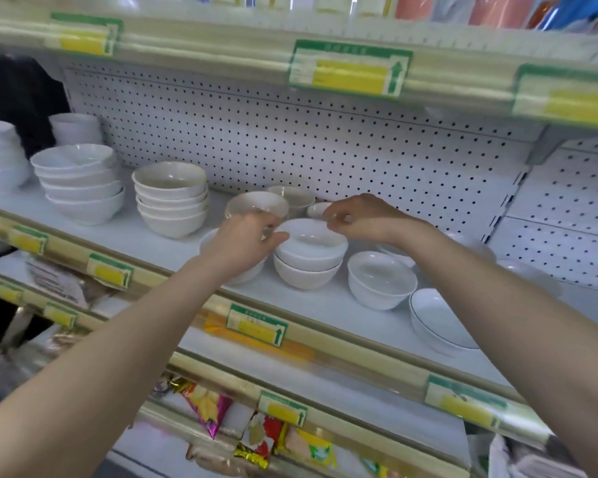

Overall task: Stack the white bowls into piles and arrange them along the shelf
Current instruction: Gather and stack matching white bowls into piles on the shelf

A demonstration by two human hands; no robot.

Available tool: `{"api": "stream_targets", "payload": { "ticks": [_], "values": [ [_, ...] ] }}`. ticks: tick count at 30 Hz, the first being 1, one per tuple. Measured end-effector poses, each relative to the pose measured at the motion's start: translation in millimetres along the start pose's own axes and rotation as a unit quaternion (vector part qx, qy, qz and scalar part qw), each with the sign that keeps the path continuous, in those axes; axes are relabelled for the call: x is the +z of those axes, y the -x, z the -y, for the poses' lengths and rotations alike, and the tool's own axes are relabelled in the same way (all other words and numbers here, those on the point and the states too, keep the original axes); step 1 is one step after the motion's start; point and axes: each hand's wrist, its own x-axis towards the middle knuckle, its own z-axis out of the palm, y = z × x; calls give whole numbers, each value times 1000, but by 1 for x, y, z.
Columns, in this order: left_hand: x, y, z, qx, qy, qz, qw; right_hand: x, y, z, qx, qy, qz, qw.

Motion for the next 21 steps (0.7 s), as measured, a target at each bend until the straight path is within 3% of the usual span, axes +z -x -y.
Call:
{"api": "stream_targets", "payload": {
  "ticks": [10, 14, 17, 21],
  "values": [
    [-5, 8, 3, 25, 22, 111, 993, 8, 19, -2, 54, -2, 73, 996],
    [-2, 7, 4, 33, 15, 119, 992, 16, 24, 4, 82, -44, 61, 994],
    [7, 5, 7, 16, -48, 142, 989, 20, 24, 9, 100, -73, 34, 992],
    [15, 4, 8, -5, -67, 120, 991, 27, 20, 13, 110, -102, -3, 989]
  ]
}}
